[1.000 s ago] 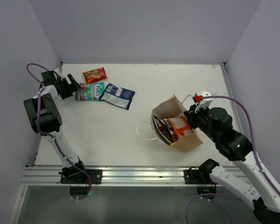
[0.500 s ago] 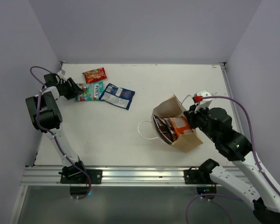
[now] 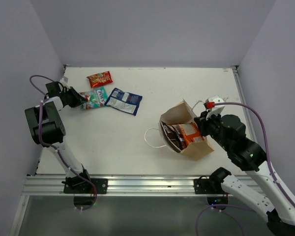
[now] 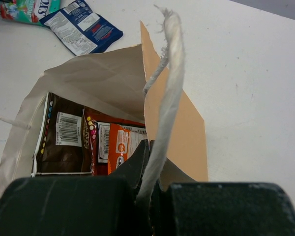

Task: Place the snacks into the paper bag
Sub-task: Pick up the snack from the center of the board.

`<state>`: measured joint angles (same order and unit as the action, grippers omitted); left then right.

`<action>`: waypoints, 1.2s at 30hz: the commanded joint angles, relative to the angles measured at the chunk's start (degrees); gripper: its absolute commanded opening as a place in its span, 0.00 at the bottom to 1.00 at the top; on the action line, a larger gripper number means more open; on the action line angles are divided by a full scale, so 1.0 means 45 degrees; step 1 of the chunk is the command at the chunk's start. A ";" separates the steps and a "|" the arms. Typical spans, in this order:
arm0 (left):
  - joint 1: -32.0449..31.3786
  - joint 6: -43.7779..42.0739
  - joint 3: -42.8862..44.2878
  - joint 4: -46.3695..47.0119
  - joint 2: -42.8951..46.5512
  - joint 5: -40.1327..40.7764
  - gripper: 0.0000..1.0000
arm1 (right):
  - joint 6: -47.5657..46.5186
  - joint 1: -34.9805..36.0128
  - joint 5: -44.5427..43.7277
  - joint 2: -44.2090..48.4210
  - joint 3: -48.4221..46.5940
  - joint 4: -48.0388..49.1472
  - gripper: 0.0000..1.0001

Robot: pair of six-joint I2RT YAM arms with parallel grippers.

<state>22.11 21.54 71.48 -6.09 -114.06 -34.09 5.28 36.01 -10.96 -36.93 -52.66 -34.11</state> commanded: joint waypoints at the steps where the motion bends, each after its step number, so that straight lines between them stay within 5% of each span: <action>1: 0.0068 0.0524 -0.0629 0.0942 0.1380 -0.0062 0.11 | -0.0041 0.0045 0.0248 0.0101 0.0121 0.0626 0.00; 7: 0.0048 0.1480 -0.1724 0.1684 0.2962 -0.0550 0.00 | -0.0040 0.0045 0.0190 0.0101 0.0121 0.0704 0.00; 22: -0.0108 0.4002 -0.2779 0.1490 0.8313 -0.1371 0.00 | -0.0060 0.0064 0.0053 -0.0017 0.0082 0.0743 0.00; 36: -0.2294 0.5270 -0.2838 -0.0404 1.2239 -0.0239 0.00 | -0.0021 0.0045 -0.0084 -0.0056 0.0024 0.0705 0.00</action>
<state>14.15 41.80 58.57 -6.98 -62.72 -36.53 5.30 36.01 -10.98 -36.73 -52.40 -33.71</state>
